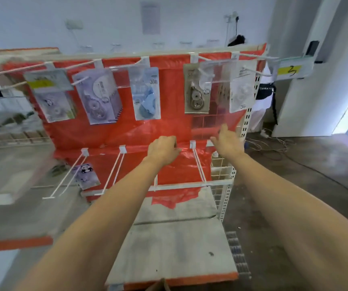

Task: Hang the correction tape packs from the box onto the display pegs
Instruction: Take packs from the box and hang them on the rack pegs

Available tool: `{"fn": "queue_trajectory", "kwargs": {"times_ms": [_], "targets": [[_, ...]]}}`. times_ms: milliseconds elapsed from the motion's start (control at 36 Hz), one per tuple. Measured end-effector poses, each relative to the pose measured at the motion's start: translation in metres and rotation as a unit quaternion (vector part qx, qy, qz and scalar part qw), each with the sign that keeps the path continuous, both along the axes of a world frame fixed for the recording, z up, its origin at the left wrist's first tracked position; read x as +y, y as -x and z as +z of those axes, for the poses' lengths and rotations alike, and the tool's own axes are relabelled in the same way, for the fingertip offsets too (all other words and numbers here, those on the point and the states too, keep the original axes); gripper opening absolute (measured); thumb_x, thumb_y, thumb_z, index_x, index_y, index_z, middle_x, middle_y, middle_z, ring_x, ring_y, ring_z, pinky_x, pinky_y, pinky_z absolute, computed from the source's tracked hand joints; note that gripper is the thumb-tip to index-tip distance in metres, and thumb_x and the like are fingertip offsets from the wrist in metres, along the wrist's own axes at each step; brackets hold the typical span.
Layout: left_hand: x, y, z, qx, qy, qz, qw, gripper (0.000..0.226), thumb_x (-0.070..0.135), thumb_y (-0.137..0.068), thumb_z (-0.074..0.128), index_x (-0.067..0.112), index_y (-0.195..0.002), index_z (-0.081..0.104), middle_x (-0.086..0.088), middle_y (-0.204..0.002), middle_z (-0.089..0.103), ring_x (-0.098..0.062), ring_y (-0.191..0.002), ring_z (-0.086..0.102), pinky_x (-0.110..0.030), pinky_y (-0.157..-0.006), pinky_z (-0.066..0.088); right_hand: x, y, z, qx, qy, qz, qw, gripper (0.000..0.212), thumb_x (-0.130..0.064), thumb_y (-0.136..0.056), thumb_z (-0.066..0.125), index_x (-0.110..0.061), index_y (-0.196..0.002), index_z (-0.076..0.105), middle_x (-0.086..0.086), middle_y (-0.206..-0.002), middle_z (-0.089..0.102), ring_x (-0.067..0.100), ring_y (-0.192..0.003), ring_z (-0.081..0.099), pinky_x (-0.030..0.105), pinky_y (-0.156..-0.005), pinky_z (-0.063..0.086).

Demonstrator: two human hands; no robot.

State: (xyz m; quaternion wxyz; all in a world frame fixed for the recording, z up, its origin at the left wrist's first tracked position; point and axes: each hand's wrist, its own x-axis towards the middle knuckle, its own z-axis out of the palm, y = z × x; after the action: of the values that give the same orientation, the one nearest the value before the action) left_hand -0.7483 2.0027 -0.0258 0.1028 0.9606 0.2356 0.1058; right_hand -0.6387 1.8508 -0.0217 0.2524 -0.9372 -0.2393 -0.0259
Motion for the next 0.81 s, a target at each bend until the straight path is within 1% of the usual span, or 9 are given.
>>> {"fn": "queue_trajectory", "kwargs": {"times_ms": [83, 194, 306, 417, 528, 611, 639, 722, 806], "targets": [[0.015, 0.035, -0.006, 0.030, -0.018, -0.037, 0.999, 0.031, 0.036, -0.093, 0.057, 0.011, -0.111, 0.058, -0.014, -0.114, 0.063, -0.035, -0.105, 0.059, -0.041, -0.085, 0.050, 0.009, 0.041, -0.006, 0.000, 0.044, 0.005, 0.999, 0.039, -0.027, -0.099, 0.048, -0.002, -0.128, 0.037, 0.024, -0.121, 0.058, 0.039, -0.113, 0.056, 0.044, -0.085, 0.044], [0.033, 0.087, -0.020, 0.050, -0.021, -0.069, 0.996, 0.031, 0.034, -0.093, 0.056, 0.010, -0.112, 0.057, -0.014, -0.114, 0.063, -0.035, -0.105, 0.059, -0.043, -0.086, 0.050, 0.022, 0.094, -0.022, 0.003, 0.080, 0.029, 0.996, 0.040, -0.027, -0.098, 0.049, -0.003, -0.129, 0.041, 0.021, -0.131, 0.051, 0.037, -0.118, 0.052, 0.042, -0.093, 0.042], [0.046, 0.142, -0.047, 0.065, -0.012, -0.080, 0.995, 0.027, 0.031, -0.092, 0.054, 0.011, -0.110, 0.058, -0.013, -0.113, 0.063, -0.035, -0.103, 0.058, -0.044, -0.086, 0.050, 0.034, 0.150, -0.051, 0.029, 0.128, 0.060, 0.990, 0.047, -0.025, -0.099, 0.050, -0.004, -0.137, 0.035, 0.018, -0.139, 0.042, 0.037, -0.122, 0.049, 0.044, -0.094, 0.042], [0.053, 0.182, -0.075, 0.121, -0.001, -0.096, 0.988, 0.028, 0.031, -0.092, 0.054, 0.011, -0.112, 0.057, -0.013, -0.116, 0.061, -0.034, -0.107, 0.057, -0.041, -0.085, 0.048, 0.041, 0.194, -0.079, 0.064, 0.140, 0.086, 0.984, 0.043, -0.024, -0.097, 0.049, -0.005, -0.134, 0.038, 0.017, -0.134, 0.045, 0.036, -0.120, 0.049, 0.044, -0.094, 0.042], [0.054, 0.204, -0.103, 0.144, 0.024, -0.089, 0.985, 0.027, 0.028, -0.093, 0.052, 0.011, -0.114, 0.057, -0.012, -0.119, 0.061, -0.033, -0.111, 0.056, -0.039, -0.088, 0.046, 0.043, 0.220, -0.107, 0.081, 0.172, 0.112, 0.975, 0.034, -0.019, -0.095, 0.048, -0.006, -0.127, 0.044, 0.017, -0.132, 0.050, 0.036, -0.119, 0.051, 0.044, -0.095, 0.044], [0.051, 0.217, -0.126, 0.165, 0.039, -0.074, 0.983, 0.029, 0.031, -0.094, 0.051, 0.013, -0.116, 0.057, -0.009, -0.120, 0.060, -0.030, -0.112, 0.055, -0.038, -0.089, 0.046, 0.043, 0.231, -0.132, 0.107, 0.197, 0.128, 0.966, 0.043, -0.023, -0.097, 0.048, -0.006, -0.135, 0.040, 0.016, -0.138, 0.046, 0.035, -0.125, 0.047, 0.043, -0.100, 0.041], [0.049, 0.222, -0.135, 0.177, 0.046, -0.065, 0.981, 0.030, 0.033, -0.095, 0.051, 0.014, -0.117, 0.057, -0.009, -0.120, 0.060, -0.030, -0.112, 0.055, -0.038, -0.089, 0.047, 0.043, 0.234, -0.141, 0.120, 0.205, 0.137, 0.962, 0.044, -0.024, -0.098, 0.047, -0.006, -0.137, 0.038, 0.016, -0.139, 0.045, 0.034, -0.125, 0.047, 0.041, -0.100, 0.041], [0.042, 0.236, -0.158, 0.241, 0.054, -0.068, 0.967, 0.032, 0.034, -0.096, 0.048, 0.014, -0.120, 0.055, -0.010, -0.122, 0.058, -0.030, -0.111, 0.055, -0.038, -0.089, 0.048, 0.038, 0.243, -0.171, 0.177, 0.212, 0.152, 0.949, 0.041, -0.025, -0.099, 0.046, -0.005, -0.135, 0.039, 0.016, -0.137, 0.045, 0.035, -0.121, 0.048, 0.041, -0.095, 0.043], [0.038, 0.248, -0.175, 0.275, 0.056, -0.064, 0.958, 0.034, 0.034, -0.097, 0.047, 0.014, -0.124, 0.052, -0.008, -0.126, 0.056, -0.028, -0.114, 0.054, -0.037, -0.090, 0.046, 0.034, 0.254, -0.197, 0.209, 0.207, 0.152, 0.944, 0.042, -0.025, -0.099, 0.048, -0.004, -0.135, 0.039, 0.017, -0.138, 0.044, 0.035, -0.122, 0.048, 0.041, -0.096, 0.044]]}}
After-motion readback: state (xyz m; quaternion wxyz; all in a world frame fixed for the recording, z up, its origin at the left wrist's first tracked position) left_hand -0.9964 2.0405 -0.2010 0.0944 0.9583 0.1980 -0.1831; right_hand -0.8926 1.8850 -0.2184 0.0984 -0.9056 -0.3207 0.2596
